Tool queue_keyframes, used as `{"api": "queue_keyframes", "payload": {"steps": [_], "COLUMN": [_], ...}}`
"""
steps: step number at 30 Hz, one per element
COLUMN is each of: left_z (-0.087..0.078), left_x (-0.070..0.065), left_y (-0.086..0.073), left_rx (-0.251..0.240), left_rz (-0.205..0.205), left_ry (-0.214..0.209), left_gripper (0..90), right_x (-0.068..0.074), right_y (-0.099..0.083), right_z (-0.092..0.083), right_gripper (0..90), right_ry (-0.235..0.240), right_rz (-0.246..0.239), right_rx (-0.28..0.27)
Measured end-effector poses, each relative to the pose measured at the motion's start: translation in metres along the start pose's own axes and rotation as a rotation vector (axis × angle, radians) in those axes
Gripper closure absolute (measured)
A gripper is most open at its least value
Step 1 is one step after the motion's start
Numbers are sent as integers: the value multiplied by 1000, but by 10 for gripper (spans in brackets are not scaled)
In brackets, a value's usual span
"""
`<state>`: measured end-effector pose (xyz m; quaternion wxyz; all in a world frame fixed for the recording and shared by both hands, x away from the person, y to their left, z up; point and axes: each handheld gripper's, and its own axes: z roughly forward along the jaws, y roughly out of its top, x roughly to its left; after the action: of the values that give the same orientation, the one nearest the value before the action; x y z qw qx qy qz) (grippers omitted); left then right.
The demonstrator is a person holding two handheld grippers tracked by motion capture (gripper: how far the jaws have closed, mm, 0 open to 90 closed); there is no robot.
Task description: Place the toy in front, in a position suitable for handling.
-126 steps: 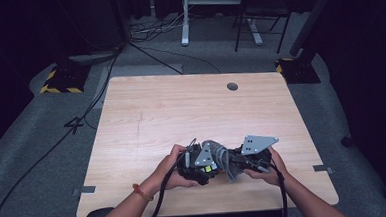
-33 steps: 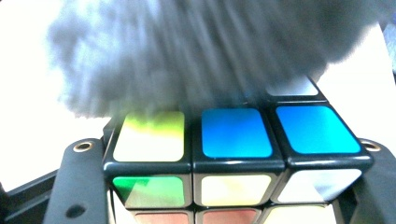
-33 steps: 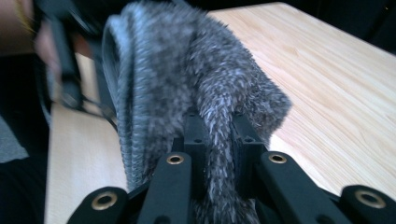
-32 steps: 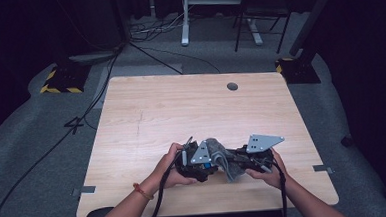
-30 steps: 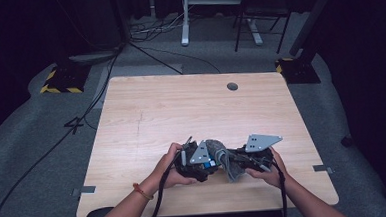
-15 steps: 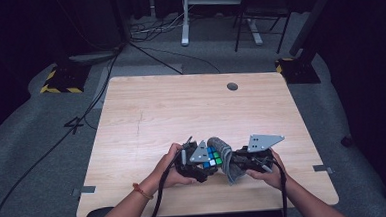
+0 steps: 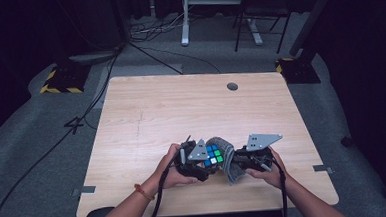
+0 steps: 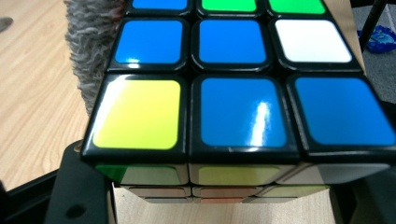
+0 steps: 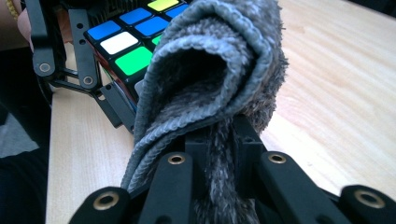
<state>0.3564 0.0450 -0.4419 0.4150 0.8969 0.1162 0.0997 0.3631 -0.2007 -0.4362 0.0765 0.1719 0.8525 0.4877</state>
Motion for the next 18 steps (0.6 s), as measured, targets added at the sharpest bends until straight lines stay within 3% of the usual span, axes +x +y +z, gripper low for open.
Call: {"api": "queue_keyframes", "payload": {"steps": [5,8,11,16,18], "left_z": [5,8,9,6,5], "left_x": [-1,-4,-3,-1,-1], "left_y": [-1,0,0,3,2], "left_rx": [27,57,70,69,56], "left_rz": [-10,9,10,30,8], "left_ry": [3,19,11,30,26], "left_gripper": [333,329,331,332,320], "right_x": [-1,-2,0,2,2], "right_y": [-2,-4,-4,-2,-1], "right_z": [4,7,9,6,5], "right_gripper": [806,806,806,809,809], "right_ry": [-1,-6,-26,-39,-39], "right_rz": [9,24,5,-4,-10], "right_rx": [28,44,61,30,8]}}
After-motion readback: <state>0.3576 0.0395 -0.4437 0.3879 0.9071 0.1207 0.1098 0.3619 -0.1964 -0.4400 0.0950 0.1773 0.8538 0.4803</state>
